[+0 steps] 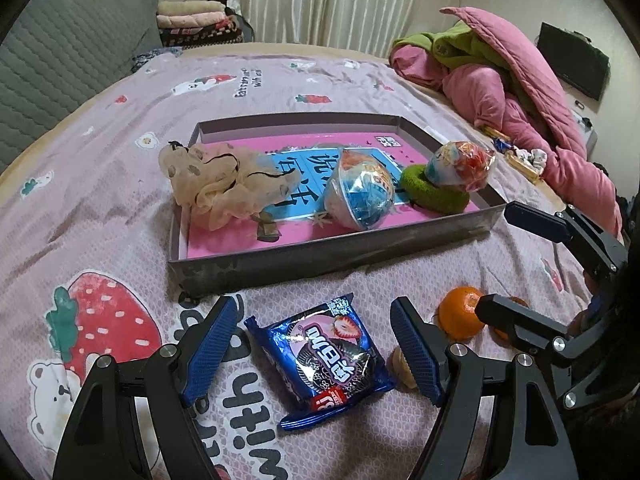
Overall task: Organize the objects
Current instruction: 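Grasp the blue cookie packet with left tool while right tool grasps an orange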
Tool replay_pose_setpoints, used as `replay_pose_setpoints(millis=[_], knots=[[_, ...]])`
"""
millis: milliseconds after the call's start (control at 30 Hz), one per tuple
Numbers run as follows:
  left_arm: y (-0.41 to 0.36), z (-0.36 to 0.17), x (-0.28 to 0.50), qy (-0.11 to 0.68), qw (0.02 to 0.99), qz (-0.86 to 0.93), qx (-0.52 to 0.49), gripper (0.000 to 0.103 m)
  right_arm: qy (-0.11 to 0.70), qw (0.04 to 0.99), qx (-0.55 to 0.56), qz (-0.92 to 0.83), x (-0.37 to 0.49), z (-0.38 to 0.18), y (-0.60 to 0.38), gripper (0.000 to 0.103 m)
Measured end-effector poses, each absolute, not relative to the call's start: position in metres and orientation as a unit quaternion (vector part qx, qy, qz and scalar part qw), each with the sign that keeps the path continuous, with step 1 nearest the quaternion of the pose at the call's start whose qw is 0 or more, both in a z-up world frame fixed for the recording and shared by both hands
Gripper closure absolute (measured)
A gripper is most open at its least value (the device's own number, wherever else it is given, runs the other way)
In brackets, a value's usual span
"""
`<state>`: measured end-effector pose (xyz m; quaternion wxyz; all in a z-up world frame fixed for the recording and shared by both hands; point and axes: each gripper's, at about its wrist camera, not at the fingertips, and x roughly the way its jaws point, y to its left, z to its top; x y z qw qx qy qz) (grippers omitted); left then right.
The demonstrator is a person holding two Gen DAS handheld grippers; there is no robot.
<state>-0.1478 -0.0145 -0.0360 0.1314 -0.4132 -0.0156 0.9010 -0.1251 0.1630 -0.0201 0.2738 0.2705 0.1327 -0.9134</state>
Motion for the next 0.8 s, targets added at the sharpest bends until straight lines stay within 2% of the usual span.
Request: replay_pose_setpoints(millis=[800], knots=[[-0.012,-0.047,-0.152,-0.017,0.119,0.889,-0.442,0.023,0.183,0.281,0.290,-0.897,-0.118,-0.036,0.154,0.016]])
